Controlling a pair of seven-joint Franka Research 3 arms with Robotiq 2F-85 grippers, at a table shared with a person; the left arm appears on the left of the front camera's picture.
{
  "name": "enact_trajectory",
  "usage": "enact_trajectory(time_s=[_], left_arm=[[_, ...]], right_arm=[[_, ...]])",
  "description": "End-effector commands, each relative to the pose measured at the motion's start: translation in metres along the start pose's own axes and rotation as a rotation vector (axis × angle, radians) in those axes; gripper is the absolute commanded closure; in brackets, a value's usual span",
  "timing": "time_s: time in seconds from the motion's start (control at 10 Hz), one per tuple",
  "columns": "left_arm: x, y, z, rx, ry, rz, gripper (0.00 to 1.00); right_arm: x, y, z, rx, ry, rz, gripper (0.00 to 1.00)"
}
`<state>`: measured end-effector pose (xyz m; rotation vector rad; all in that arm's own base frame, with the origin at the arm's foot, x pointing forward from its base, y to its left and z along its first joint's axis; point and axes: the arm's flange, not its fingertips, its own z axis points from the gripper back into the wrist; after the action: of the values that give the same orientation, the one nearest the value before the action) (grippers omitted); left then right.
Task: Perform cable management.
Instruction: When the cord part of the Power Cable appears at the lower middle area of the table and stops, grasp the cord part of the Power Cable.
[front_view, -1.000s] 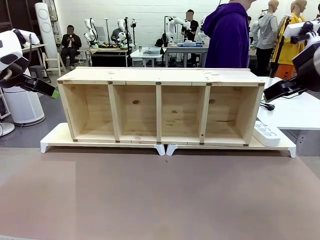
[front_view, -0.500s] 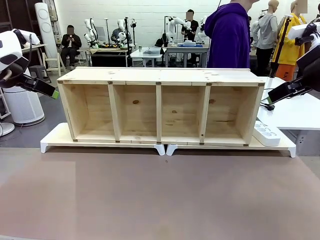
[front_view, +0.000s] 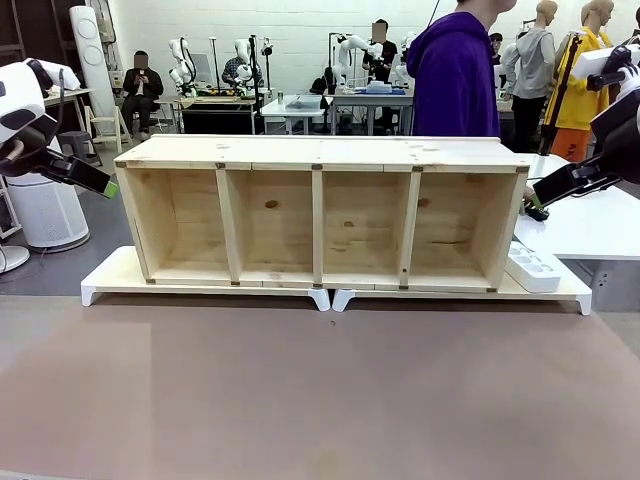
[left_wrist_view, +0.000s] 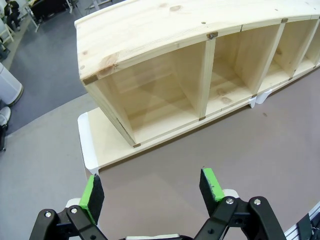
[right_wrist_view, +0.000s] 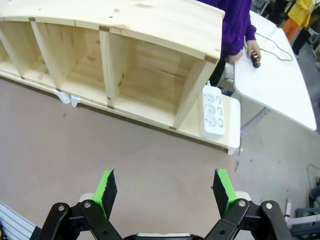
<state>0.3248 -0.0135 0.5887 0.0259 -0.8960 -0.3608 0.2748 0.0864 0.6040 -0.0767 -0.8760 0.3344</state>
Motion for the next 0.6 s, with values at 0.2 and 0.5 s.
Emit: enact_trajectory(time_s=[0.2,0.5], left_arm=[[0.0007,-0.0018,0.0009,0.012,0.002,0.013,0.0],[0.0007,-0.0018,0.0009,0.012,0.002,0.013,0.0]], right_arm=[[0.0007,0.0007,-0.0011,-0.012,-0.002,-0.017,0.0],[0.0007,0.0007,-0.0011,-0.012,-0.002,-0.017,0.0]])
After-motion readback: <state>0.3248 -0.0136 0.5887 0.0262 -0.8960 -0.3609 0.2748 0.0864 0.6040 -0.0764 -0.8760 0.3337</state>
